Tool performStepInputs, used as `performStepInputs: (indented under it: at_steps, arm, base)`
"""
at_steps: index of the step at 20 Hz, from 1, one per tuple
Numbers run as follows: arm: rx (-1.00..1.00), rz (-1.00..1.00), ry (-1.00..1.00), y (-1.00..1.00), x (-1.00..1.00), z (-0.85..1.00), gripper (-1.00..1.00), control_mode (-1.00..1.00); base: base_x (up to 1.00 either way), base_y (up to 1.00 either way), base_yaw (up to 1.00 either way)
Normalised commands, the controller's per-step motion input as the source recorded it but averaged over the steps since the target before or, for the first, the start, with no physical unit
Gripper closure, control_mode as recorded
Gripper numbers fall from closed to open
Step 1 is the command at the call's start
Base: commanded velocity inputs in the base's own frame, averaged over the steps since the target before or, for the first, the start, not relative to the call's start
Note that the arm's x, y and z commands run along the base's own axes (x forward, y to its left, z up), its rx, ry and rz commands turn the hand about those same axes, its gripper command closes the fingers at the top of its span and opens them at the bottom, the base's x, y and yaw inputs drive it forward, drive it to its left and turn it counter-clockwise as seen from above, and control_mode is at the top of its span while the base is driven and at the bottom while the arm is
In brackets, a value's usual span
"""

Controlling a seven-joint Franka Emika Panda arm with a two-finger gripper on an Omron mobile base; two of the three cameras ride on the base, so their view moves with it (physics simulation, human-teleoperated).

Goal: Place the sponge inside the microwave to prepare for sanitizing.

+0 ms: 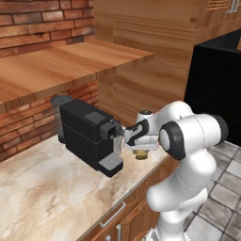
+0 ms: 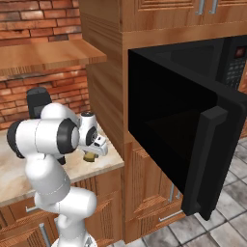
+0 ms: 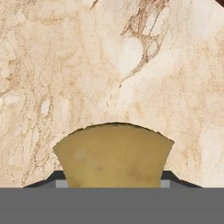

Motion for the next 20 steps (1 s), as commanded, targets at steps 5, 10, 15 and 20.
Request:
performStepInputs:
  at_steps: [5,10,15,20]
  arm:
    - [0.01,0.00,0.00,-0.04,-0.50,0.53,1.00,-1.00]
    - [0.00,0.00,0.00,0.00,-0.86,0.95,1.00,-1.00]
    - [0.00,0.00,0.03,0.00,-0.90,1.00,1.00,-1.00]
    - [0.00,0.00,0.06,-0.06,-0.93,0.92,1.00,-1.00]
  base:
    - [0.00,0.00,0.00]
    - [0.00,0.00,0.00]
    - [0.00,0.00,0.00]
    - [0.00,0.00,0.00]
